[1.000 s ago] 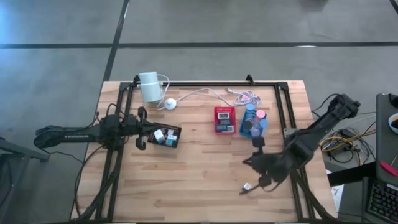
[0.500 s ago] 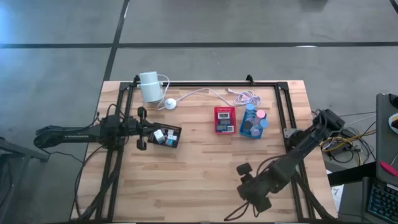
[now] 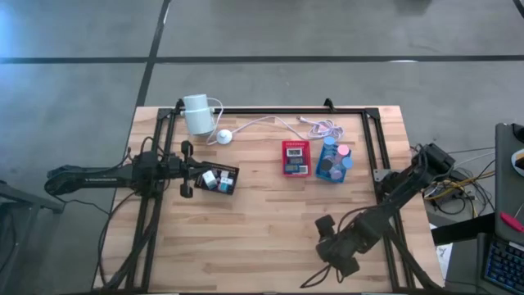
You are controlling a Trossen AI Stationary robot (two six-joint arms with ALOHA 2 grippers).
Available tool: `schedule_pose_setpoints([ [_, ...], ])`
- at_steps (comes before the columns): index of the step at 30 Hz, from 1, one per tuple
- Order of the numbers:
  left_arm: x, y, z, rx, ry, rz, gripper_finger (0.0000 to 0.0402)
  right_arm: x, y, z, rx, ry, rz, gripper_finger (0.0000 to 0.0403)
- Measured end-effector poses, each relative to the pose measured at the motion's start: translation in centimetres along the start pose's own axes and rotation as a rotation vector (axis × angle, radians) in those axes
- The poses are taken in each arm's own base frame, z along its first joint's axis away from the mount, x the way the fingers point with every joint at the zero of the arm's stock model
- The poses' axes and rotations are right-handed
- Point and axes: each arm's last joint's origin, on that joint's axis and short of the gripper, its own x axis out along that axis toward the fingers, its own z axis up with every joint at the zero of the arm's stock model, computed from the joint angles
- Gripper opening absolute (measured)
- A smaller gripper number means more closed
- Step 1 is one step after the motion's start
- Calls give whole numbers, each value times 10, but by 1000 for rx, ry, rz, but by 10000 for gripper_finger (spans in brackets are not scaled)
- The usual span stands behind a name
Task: Pick & Place Office items
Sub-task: Put the black white digital clock into the black bin
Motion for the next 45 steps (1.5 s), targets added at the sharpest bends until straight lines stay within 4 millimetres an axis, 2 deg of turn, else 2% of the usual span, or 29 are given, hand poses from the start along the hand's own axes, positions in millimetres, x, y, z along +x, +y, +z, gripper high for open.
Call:
schedule_pose_setpoints([
  [6, 0, 0, 0, -5, 1, 0, 10, 18, -2, -10, -26, -22, 7, 291],
  [12, 0, 0, 0, -11, 1, 0, 10, 26, -5, -20, -41, 15, -6, 278],
  [28, 0, 0, 0, -23, 2, 0, 10, 31, -7, -23, -77, 3, -21, 233],
  [38, 0, 0, -1, -63, 12, 0, 10, 38, -10, -33, -53, 11, -23, 231],
  [45, 0, 0, -1, -84, 10, 9, 10, 41, -9, -32, -35, -21, 5, 230],
])
